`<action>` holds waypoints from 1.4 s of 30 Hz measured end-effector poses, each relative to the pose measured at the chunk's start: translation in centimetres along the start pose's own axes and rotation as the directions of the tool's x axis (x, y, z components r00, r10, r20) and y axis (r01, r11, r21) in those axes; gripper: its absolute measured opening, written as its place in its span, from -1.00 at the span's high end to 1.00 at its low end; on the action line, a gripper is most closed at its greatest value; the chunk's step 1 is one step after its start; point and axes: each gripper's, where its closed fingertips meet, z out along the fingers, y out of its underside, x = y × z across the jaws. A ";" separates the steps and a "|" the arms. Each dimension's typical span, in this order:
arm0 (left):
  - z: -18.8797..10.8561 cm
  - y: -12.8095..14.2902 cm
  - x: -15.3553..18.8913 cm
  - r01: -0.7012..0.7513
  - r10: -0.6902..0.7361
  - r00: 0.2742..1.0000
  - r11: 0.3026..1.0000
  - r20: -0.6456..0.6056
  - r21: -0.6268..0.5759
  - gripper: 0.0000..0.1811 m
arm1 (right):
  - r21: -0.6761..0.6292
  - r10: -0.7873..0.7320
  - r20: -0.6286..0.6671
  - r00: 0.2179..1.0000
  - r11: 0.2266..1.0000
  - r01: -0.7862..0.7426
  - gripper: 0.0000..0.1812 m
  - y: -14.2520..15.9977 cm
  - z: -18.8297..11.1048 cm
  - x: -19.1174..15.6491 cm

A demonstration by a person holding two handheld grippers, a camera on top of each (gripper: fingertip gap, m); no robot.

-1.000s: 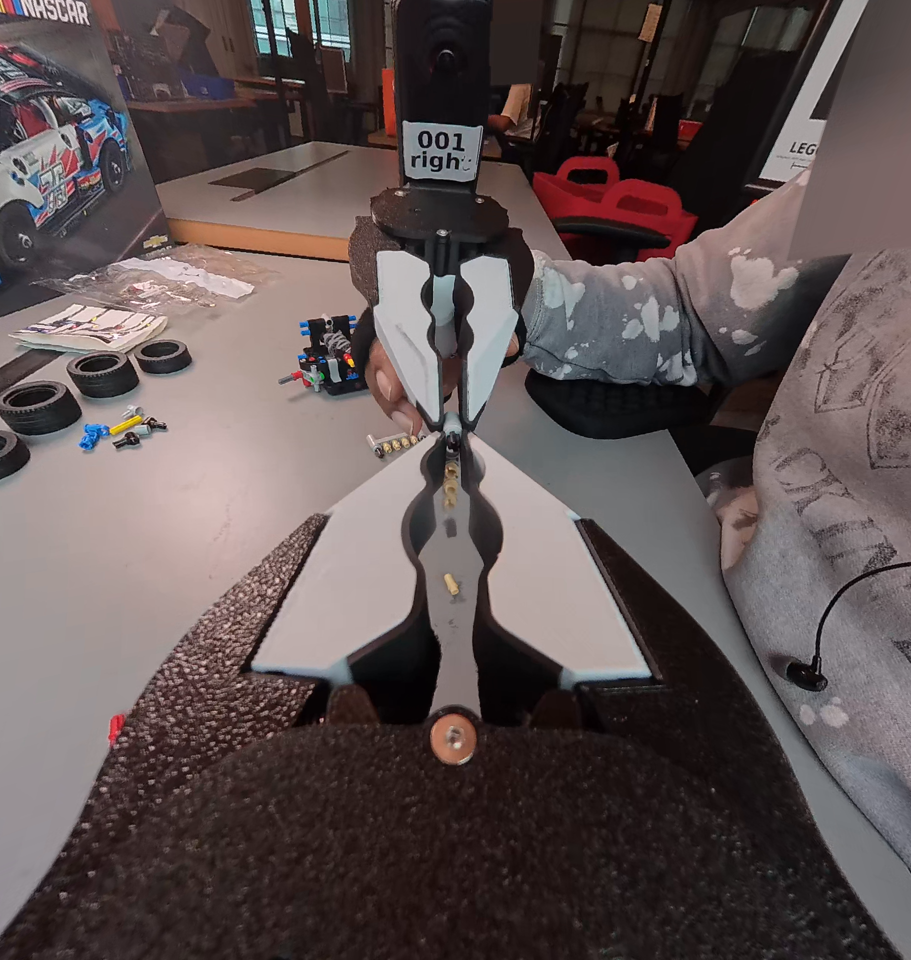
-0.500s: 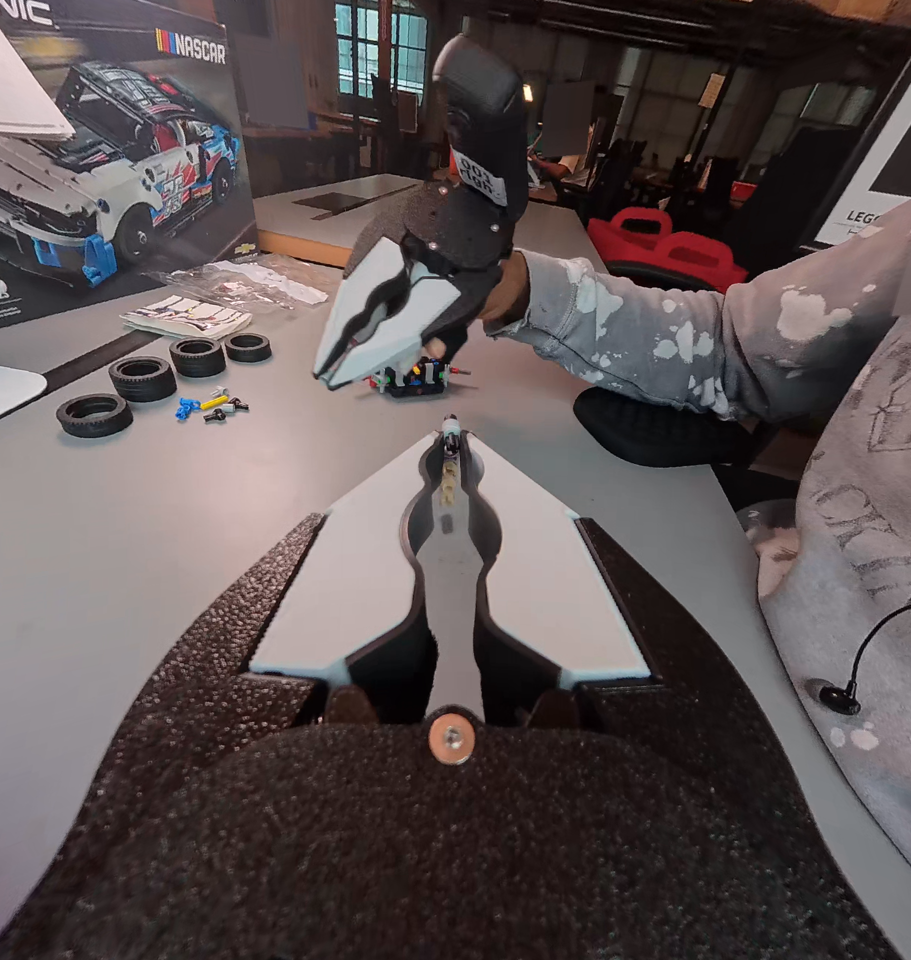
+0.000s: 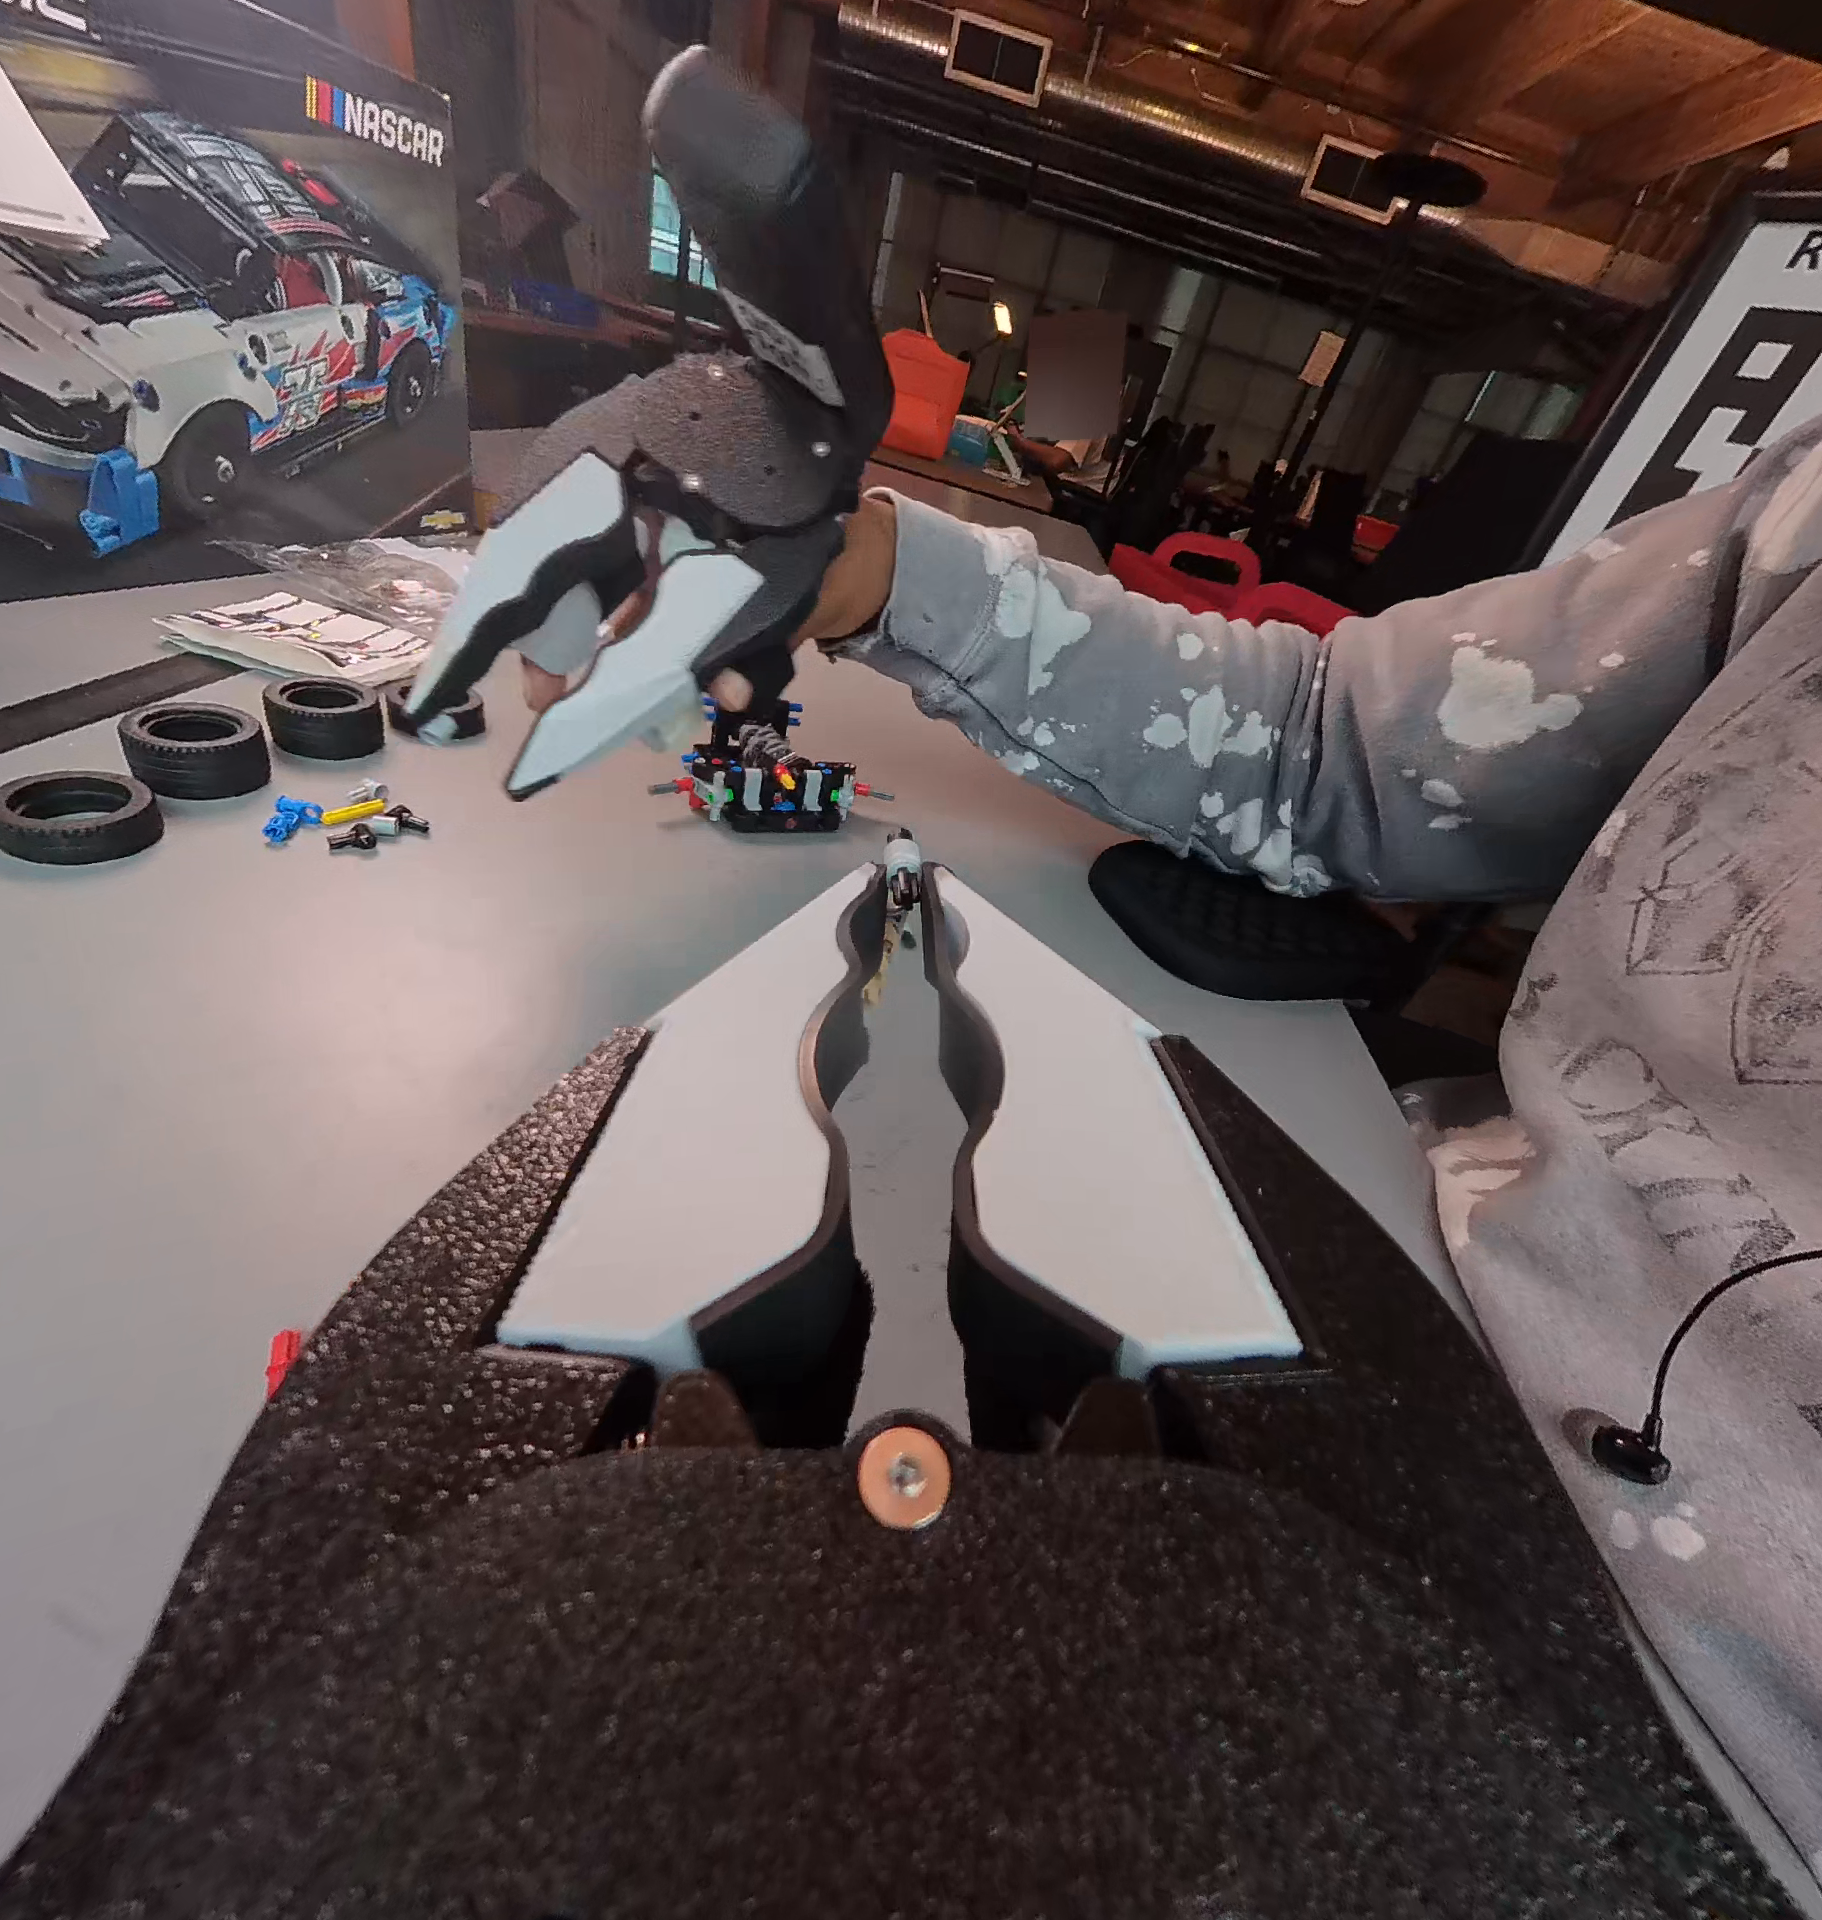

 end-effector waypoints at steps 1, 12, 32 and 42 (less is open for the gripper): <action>0.0 -0.3 0.3 -0.001 0.001 1.000 1.000 -0.015 0.016 0.94 | 0.093 0.005 0.102 0.995 0.996 -0.014 0.67 -1.9 -0.8 -3.1; 0.9 -0.7 2.7 -0.039 0.043 0.995 0.998 -0.090 0.043 0.94 | 0.352 -0.097 0.287 0.953 0.936 -0.011 0.95 -7.5 -2.7 -13.4; 1.2 0.7 2.4 -0.024 0.023 0.995 1.000 -0.099 -0.009 0.79 | 0.387 -0.032 0.355 0.934 0.915 -0.116 0.96 -6.6 -2.3 -13.6; 2.0 2.3 2.4 -0.118 0.112 0.992 0.987 -0.057 -0.108 0.92 | 0.403 -0.023 0.379 0.925 0.904 -0.143 0.96 -6.8 -2.1 -14.1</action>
